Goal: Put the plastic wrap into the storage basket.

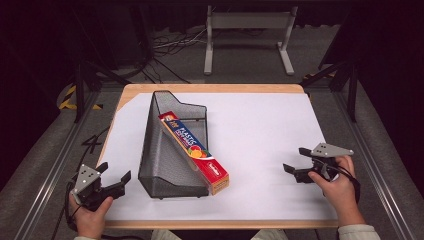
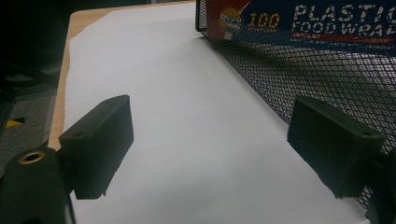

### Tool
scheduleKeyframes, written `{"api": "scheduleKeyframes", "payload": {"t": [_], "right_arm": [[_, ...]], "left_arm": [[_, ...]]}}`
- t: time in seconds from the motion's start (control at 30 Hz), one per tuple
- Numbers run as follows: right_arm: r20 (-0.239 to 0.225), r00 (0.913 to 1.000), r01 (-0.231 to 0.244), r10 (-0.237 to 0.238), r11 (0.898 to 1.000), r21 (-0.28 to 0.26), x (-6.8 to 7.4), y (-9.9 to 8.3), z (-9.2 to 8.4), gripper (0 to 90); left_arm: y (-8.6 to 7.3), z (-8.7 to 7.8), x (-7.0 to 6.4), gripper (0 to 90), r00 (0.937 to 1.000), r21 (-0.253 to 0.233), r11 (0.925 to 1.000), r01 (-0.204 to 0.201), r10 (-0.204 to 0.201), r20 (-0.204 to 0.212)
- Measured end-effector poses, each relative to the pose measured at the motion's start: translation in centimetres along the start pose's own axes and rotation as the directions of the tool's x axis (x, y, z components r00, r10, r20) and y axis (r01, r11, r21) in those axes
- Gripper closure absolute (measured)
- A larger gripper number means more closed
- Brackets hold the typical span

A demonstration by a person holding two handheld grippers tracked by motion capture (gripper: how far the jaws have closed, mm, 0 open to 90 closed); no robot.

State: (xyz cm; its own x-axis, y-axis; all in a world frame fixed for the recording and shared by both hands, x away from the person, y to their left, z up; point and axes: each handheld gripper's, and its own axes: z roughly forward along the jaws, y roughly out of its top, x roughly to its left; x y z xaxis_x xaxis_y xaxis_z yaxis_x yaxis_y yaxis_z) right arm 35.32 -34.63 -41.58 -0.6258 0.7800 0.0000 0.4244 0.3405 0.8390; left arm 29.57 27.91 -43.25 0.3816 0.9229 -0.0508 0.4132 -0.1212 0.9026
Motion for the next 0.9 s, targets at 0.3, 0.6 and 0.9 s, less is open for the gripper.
{"api": "scheduleKeyframes", "payload": {"t": [0.3, 0.6, 0.9], "right_arm": [[-0.021, 0.9996, -0.017, 0.018, 0.999, 0.033, 0.2, -1.4, 0.3, 11.5], [-0.04, 0.9992, -0.007, 0.011, 0.996, 0.091, 0.9, -2.1, 0.6, 11.8], [-0.045, 0.9989, -0.005, 0.011, 0.992, 0.126, 1.1, -2.7, 1.2, 11.7]], "left_arm": [[0.0, 0.0, 0.0, 15.1, 1.0, 0.001, 1.0, -0.002, 0.002, 0.008], [0.0, 0.0, 0.0, 15.1, 0.9998, 0.001, 1.0, -0.006, 0.006, 0.018], [0.0, 0.0, 0.0, 15.1, 0.9997, 0.005, 1.0, -0.008, 0.008, 0.021]]}}
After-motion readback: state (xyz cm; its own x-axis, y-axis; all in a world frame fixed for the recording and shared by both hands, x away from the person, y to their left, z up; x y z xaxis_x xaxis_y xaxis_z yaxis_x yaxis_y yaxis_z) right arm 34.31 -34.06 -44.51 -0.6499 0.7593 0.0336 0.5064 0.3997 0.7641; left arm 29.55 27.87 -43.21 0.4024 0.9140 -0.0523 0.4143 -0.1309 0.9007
